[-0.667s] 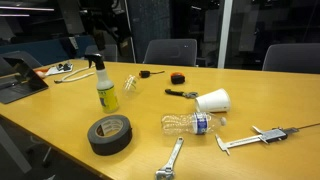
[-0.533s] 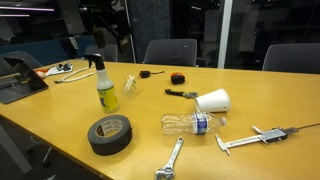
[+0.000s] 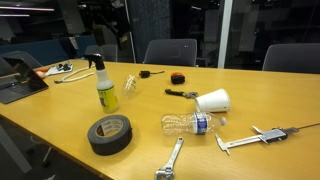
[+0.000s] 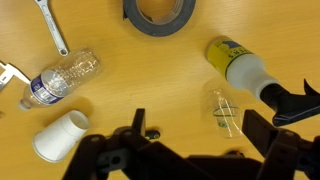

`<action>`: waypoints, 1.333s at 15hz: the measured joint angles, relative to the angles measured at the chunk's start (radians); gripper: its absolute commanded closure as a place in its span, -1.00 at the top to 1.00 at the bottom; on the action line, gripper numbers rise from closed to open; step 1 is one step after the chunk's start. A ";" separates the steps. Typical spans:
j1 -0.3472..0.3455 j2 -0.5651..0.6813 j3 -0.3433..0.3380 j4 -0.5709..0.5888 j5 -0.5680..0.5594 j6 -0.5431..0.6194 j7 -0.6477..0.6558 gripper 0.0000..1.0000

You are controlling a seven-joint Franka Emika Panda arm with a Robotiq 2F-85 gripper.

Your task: Pick the cup and put it upright

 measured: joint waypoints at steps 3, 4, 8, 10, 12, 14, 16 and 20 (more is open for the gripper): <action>0.000 0.003 -0.001 -0.007 0.000 -0.001 0.000 1.00; 0.000 0.005 -0.002 -0.008 0.000 -0.002 0.000 1.00; -0.019 0.020 -0.037 0.008 0.002 -0.016 0.027 1.00; -0.050 0.036 -0.076 0.043 0.013 -0.028 0.057 1.00; -0.088 0.069 -0.117 0.104 0.022 -0.059 0.083 1.00; -0.125 0.120 -0.154 0.182 0.032 -0.095 0.113 1.00; -0.161 0.197 -0.191 0.275 0.047 -0.138 0.139 1.00; -0.213 0.409 -0.264 0.459 0.089 -0.232 0.171 1.00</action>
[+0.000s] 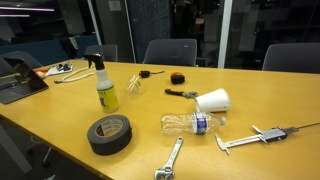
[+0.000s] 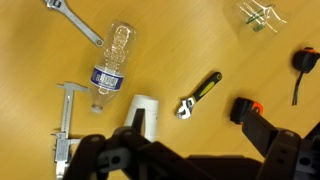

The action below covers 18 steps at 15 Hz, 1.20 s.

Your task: Pick the cup and put it upright

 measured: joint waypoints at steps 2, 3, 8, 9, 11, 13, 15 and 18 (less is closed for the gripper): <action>-0.016 0.109 -0.026 0.073 0.026 -0.043 0.024 1.00; -0.024 0.161 -0.038 0.106 0.038 -0.063 0.041 1.00; -0.075 0.396 -0.106 0.280 0.080 -0.181 0.129 1.00; -0.091 0.441 -0.122 0.321 0.088 -0.210 0.146 1.00; -0.127 0.530 -0.149 0.405 0.113 -0.273 0.183 1.00; -0.162 0.607 -0.165 0.477 0.152 -0.328 0.229 1.00; -0.193 0.677 -0.172 0.541 0.196 -0.369 0.293 1.00; -0.222 0.764 -0.171 0.617 0.264 -0.398 0.399 1.00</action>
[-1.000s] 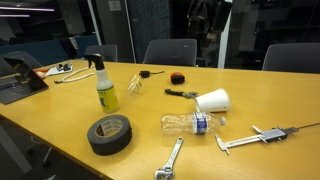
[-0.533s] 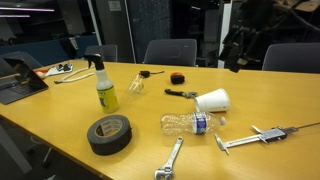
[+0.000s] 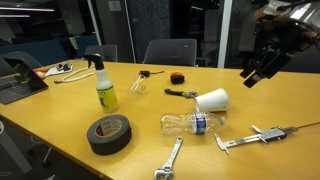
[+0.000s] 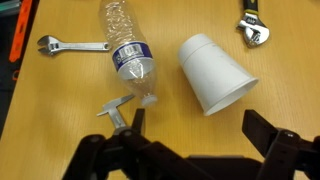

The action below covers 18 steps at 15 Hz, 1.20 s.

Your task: Pick the cup and put it upright

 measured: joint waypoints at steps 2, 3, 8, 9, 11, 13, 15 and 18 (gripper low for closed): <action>-0.007 0.046 0.005 0.042 0.035 0.000 0.049 1.00; -0.009 0.065 0.007 0.060 0.050 0.000 0.069 1.00; -0.009 0.125 0.018 0.118 0.078 0.007 0.123 1.00; -0.009 0.132 0.020 0.120 0.078 0.008 0.124 1.00; -0.009 0.146 0.025 0.120 0.078 0.012 0.124 1.00; -0.009 0.162 0.031 0.119 0.078 0.015 0.124 1.00; -0.009 0.179 0.038 0.118 0.078 0.015 0.124 1.00; -0.008 0.200 0.049 0.115 0.078 0.015 0.123 1.00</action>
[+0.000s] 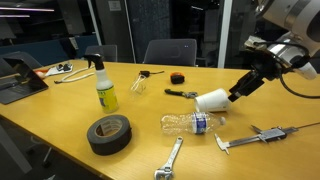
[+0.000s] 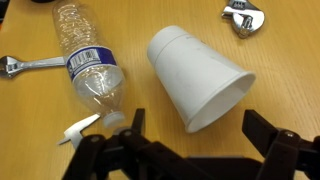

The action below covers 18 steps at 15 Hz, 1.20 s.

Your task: Pick the cup and put it upright

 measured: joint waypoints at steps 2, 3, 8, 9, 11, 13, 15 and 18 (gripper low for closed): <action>0.000 0.008 0.009 -0.004 0.000 -0.002 0.000 1.00; 0.000 0.011 0.015 -0.009 0.000 -0.007 0.000 1.00; 0.009 0.012 0.033 -0.033 0.000 -0.029 0.000 0.45; 0.011 0.012 0.033 -0.038 0.000 -0.031 0.000 0.42; 0.013 0.012 0.033 -0.045 0.000 -0.032 0.000 0.09; 0.013 0.012 0.033 -0.051 0.000 -0.033 -0.001 -0.20; 0.014 0.012 0.033 -0.055 0.000 -0.033 -0.001 -0.50; 0.014 0.012 0.033 -0.059 0.000 -0.034 -0.002 -0.90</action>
